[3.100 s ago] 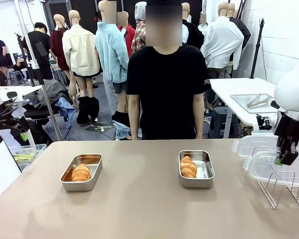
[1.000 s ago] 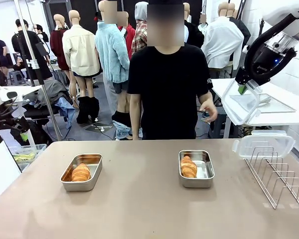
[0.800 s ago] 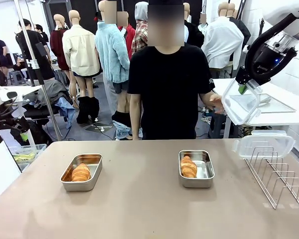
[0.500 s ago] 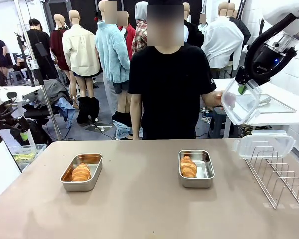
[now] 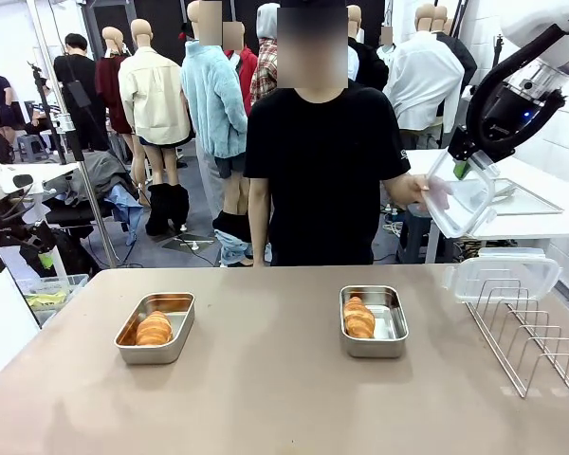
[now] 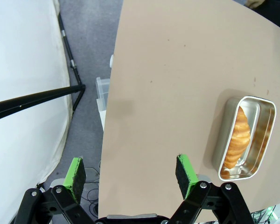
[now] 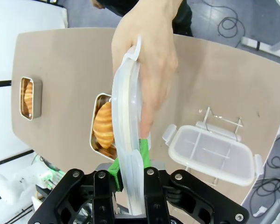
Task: Place the bread in airtight containers.
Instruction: Release when the human grabs the Airtight Container lid, then pick up one Airtight Container lid and hand it to the human.
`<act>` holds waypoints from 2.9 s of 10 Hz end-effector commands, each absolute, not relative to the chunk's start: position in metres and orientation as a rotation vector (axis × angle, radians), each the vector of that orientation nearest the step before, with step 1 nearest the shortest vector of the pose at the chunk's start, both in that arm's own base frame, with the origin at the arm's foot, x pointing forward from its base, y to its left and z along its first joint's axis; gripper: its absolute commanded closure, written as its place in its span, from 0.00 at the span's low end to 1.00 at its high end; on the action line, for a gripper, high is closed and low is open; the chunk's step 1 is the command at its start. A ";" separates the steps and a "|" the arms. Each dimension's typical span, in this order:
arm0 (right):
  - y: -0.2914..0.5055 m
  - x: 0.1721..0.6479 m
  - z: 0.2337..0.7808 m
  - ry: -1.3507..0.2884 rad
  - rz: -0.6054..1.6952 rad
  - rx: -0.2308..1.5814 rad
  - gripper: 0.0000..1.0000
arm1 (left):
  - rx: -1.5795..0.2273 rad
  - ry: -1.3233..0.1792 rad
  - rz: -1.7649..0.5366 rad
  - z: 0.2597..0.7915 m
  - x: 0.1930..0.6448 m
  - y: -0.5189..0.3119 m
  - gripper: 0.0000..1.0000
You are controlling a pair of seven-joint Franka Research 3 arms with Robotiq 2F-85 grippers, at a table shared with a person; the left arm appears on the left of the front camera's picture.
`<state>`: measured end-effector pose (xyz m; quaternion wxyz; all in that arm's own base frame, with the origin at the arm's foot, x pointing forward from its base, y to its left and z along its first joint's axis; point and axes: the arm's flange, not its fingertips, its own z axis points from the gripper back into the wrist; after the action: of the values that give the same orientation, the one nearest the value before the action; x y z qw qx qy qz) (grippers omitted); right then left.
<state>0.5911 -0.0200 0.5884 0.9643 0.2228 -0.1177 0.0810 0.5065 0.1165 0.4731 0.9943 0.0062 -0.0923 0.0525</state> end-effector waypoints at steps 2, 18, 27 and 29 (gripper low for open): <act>-0.019 0.590 0.588 -0.240 0.175 0.449 1.00 | 0.014 -0.183 0.108 0.475 0.506 0.117 0.00; -0.096 0.508 0.562 -0.249 1.386 0.078 0.00 | 0.014 -0.183 0.108 0.475 0.506 0.117 0.00; -0.082 0.525 0.543 -0.196 1.478 0.091 0.00 | 0.014 -0.183 0.108 0.475 0.506 0.117 0.00; -0.082 0.525 0.543 -0.196 1.478 0.091 0.00 | 0.014 -0.183 0.108 0.475 0.506 0.117 0.00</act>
<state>0.5293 -0.0829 0.5467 0.7365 0.0395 -0.0910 0.6691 0.5065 0.1164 0.4734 0.9943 0.0063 -0.0926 0.0523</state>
